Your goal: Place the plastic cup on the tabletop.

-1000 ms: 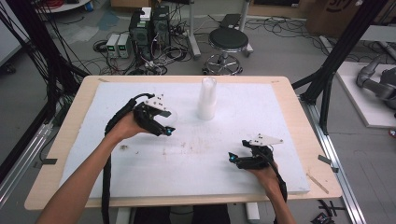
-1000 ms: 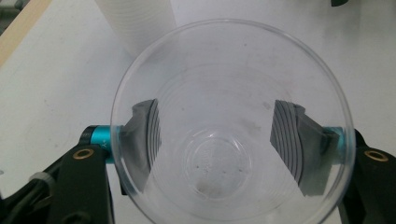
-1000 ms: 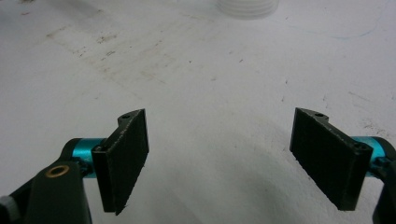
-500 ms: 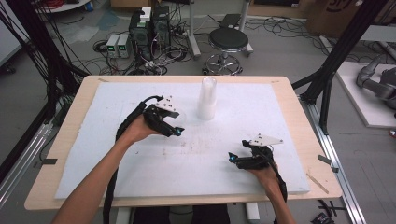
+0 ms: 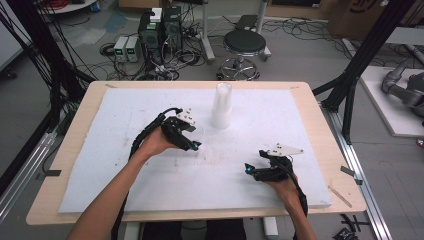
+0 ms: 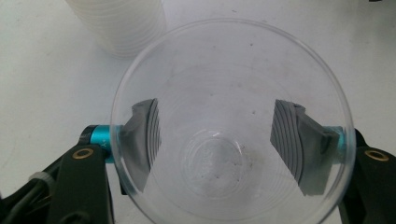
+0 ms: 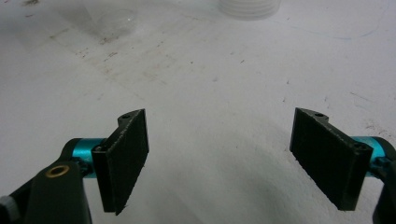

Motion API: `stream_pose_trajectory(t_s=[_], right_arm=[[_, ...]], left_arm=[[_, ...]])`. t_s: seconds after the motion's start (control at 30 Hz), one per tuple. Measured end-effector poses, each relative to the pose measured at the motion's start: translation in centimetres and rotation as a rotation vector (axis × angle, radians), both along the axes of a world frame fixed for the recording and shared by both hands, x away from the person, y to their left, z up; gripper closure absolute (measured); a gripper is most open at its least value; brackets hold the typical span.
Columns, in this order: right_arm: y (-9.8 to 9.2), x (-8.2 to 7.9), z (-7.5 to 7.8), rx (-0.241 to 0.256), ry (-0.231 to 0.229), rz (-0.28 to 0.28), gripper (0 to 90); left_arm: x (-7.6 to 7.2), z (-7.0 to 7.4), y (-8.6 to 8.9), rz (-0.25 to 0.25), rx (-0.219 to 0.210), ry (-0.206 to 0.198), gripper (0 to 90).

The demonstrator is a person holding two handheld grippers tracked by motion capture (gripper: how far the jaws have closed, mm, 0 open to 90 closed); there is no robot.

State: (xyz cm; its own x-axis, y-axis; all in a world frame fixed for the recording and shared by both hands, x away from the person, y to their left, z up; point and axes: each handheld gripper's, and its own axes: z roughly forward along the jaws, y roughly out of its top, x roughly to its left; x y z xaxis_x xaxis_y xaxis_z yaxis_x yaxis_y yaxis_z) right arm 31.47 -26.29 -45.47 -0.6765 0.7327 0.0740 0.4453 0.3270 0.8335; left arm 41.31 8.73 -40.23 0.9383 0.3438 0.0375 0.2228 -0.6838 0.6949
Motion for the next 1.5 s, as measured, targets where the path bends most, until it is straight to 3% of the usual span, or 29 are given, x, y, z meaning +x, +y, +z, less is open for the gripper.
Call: stream_pose_trajectory(t_s=[0.1,0.2,0.27,0.53,0.63,0.73,1.0,1.2,1.37,1.5], right_arm=[[0.0,0.0,0.0,-0.001,-0.001,0.003,19.5],[0.0,0.1,0.0,0.002,0.000,0.003,19.5],[0.0,0.1,0.0,-0.001,0.002,0.005,19.5],[0.0,0.1,0.0,0.000,0.003,0.005,19.5],[-0.1,0.1,0.0,-0.001,0.003,0.004,19.5],[0.0,0.1,0.0,0.002,0.007,0.003,19.5],[-0.1,0.1,0.0,0.005,0.012,0.005,19.5],[-0.2,0.0,0.0,0.016,0.001,0.005,19.5],[-0.2,0.1,0.0,0.022,0.003,0.007,19.5],[-0.3,0.0,0.0,0.029,-0.007,0.012,19.5]], left_arm=[[-0.1,-0.3,0.3,0.009,-0.013,-0.012,33.0],[-0.4,-1.0,0.8,0.024,-0.018,0.000,33.1],[-0.6,-1.2,1.2,0.037,-0.042,-0.001,33.1],[-0.7,-1.4,1.1,0.044,-0.046,-0.006,32.1],[-0.7,-1.6,1.0,0.034,-0.016,-0.004,27.0],[-0.5,-2.1,1.0,0.061,-0.018,0.021,11.0],[-0.9,-2.5,1.7,0.081,-0.046,0.053,6.6],[-1.6,-1.5,3.0,0.109,-0.081,0.047,6.6],[-3.0,-2.1,4.7,0.160,-0.116,0.034,6.6],[-4.9,-2.3,6.7,0.214,-0.149,0.013,6.6]])
